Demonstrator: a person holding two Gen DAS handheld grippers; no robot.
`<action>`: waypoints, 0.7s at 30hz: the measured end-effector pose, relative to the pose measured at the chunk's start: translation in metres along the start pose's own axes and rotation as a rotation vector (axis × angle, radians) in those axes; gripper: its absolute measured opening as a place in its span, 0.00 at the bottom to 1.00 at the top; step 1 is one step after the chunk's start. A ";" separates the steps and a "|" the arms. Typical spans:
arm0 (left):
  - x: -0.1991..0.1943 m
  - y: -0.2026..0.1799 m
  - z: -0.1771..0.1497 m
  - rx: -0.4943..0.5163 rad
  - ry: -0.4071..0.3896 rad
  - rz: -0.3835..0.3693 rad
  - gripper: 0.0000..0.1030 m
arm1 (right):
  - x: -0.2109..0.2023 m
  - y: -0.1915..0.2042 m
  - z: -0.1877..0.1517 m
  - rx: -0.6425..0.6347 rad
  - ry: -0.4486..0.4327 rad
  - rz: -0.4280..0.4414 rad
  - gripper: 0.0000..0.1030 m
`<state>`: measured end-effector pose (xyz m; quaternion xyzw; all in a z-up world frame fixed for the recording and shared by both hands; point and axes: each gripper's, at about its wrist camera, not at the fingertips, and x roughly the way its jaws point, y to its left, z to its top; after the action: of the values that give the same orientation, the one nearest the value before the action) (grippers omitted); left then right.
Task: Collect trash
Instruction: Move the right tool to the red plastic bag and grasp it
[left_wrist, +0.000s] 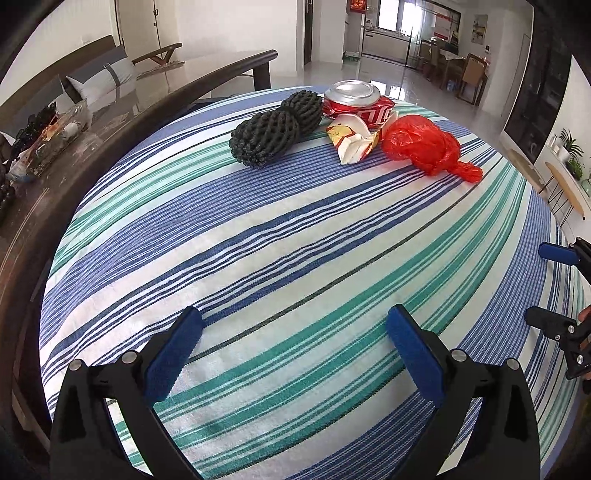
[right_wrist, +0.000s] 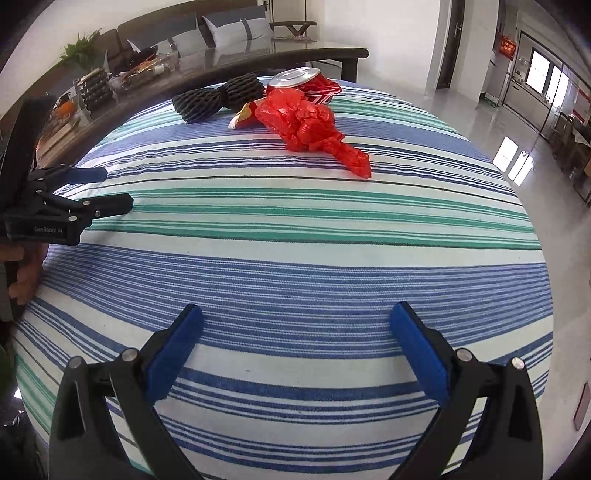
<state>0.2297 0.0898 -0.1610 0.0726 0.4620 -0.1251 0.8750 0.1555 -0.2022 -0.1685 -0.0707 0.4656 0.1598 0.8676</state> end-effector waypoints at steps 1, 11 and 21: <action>0.000 -0.001 0.000 -0.002 -0.002 0.003 0.96 | 0.002 -0.002 0.004 -0.009 0.007 0.001 0.96; 0.001 -0.002 0.000 -0.016 -0.006 0.007 0.96 | 0.056 -0.033 0.086 -0.081 0.063 0.033 0.96; 0.001 -0.001 0.001 -0.019 -0.006 0.005 0.96 | 0.079 -0.031 0.131 -0.058 0.012 0.085 0.47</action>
<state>0.2304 0.0882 -0.1614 0.0650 0.4604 -0.1187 0.8773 0.3102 -0.1792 -0.1618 -0.0770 0.4687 0.2098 0.8546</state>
